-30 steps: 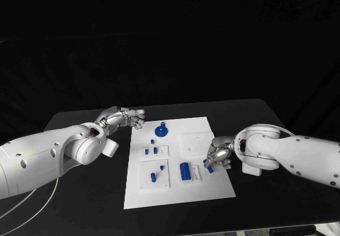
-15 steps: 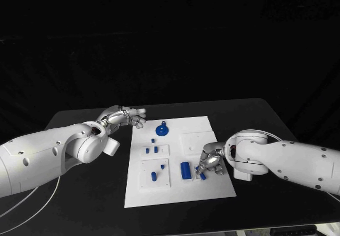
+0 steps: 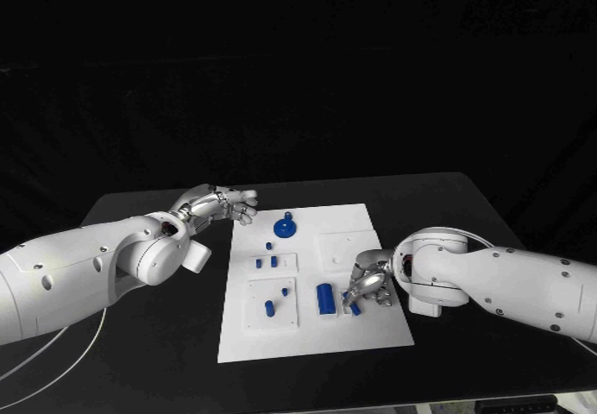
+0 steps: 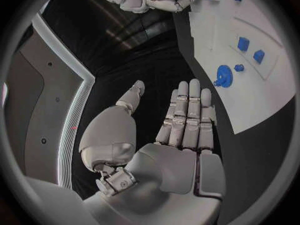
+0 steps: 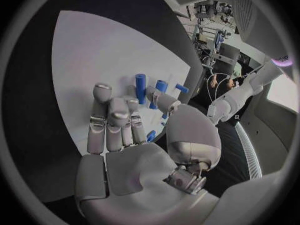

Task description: Assemble the parts on the task board

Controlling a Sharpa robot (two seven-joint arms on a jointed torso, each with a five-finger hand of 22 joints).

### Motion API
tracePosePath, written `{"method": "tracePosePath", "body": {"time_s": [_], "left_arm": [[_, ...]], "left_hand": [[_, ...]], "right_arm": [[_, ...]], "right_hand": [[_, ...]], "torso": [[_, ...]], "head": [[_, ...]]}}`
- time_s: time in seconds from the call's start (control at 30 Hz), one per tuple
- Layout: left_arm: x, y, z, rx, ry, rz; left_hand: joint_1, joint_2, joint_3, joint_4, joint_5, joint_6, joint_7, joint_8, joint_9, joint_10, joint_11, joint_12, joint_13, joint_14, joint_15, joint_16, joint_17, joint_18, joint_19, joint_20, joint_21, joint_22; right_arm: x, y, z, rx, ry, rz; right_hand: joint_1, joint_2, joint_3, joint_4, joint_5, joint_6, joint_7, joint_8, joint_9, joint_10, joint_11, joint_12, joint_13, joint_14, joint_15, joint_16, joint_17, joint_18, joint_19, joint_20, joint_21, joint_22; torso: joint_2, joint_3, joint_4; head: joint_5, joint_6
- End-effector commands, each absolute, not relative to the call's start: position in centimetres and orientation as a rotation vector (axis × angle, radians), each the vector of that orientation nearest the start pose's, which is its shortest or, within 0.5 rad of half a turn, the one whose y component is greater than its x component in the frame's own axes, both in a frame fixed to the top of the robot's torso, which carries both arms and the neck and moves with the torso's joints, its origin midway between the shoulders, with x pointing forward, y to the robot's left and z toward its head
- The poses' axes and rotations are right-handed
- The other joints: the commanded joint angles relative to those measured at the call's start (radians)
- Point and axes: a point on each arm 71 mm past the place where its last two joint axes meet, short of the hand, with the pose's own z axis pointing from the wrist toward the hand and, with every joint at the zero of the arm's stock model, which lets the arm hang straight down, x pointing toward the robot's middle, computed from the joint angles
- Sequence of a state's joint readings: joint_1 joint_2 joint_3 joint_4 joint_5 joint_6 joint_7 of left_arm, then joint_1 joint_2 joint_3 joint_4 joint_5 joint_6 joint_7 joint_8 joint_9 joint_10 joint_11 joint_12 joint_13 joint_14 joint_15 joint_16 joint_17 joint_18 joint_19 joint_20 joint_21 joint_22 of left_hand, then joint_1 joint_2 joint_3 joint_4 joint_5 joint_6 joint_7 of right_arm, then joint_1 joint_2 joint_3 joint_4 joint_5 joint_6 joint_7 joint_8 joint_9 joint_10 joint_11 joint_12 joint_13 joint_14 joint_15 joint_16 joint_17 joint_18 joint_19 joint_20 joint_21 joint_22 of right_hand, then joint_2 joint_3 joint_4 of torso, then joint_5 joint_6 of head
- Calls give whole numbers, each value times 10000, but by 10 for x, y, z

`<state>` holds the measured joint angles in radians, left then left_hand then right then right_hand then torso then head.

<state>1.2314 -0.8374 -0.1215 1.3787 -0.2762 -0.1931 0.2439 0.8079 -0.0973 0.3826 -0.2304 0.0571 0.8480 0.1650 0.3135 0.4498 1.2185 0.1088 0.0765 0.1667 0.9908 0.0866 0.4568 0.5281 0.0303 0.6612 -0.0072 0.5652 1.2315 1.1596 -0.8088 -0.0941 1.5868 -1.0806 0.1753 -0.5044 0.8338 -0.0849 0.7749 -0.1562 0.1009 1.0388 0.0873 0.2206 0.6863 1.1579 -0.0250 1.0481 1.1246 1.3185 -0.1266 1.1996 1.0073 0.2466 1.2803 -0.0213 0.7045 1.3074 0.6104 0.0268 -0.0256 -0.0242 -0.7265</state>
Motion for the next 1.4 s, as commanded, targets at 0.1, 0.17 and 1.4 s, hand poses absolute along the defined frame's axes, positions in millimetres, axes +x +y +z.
{"method": "tracePosePath", "body": {"time_s": [0.1, 0.17, 1.4], "left_arm": [[505, 240, -207, -8768, 16957, -13302], [505, 240, -207, -8771, 16955, -13294], [505, 242, -207, -8778, 16971, -13231]], "left_hand": [[-38, 74, -30, -36, 10, -69, 22, -26, -16, 37, -4, -46, -13, 67, 10, -55, 17, 145, 54, -49, -45, 18], [-39, 75, -30, -35, 10, -70, 22, -26, -16, 37, -4, -46, -13, 67, 10, -56, 18, 145, 54, -49, -46, 19], [-44, 81, -31, -40, 11, -73, 23, -27, -20, 36, -3, -47, -17, 70, 10, -76, 39, 146, 57, -50, -59, 30]], "right_arm": [[437, -177, -261, 355, 24620, 4878], [438, -177, -261, 368, 24610, 4877], [429, -185, -257, 567, 24674, 5070]], "right_hand": [[-307, -84, -294, 77, -8, 39, 13, -59, -33, 14, 13, -13, 19, -2, -40, -65, -10, 152, -16, 2, 43, 136], [-454, -174, -478, 146, -236, 35, 12, -64, -36, 11, 5, -19, 24, -7, -43, -69, -9, 152, -23, -5, 36, 132], [-1365, -344, -1700, 661, -473, 21, -33, -82, -29, -25, -31, -57, 68, -56, -91, -77, 33, 152, -98, -105, -31, 116]], "torso": [[-1, -1, -2], [-4, -1, -1], [-3, 6, -11]], "head": [[21, -17], [29, -23], [69, -42]]}}
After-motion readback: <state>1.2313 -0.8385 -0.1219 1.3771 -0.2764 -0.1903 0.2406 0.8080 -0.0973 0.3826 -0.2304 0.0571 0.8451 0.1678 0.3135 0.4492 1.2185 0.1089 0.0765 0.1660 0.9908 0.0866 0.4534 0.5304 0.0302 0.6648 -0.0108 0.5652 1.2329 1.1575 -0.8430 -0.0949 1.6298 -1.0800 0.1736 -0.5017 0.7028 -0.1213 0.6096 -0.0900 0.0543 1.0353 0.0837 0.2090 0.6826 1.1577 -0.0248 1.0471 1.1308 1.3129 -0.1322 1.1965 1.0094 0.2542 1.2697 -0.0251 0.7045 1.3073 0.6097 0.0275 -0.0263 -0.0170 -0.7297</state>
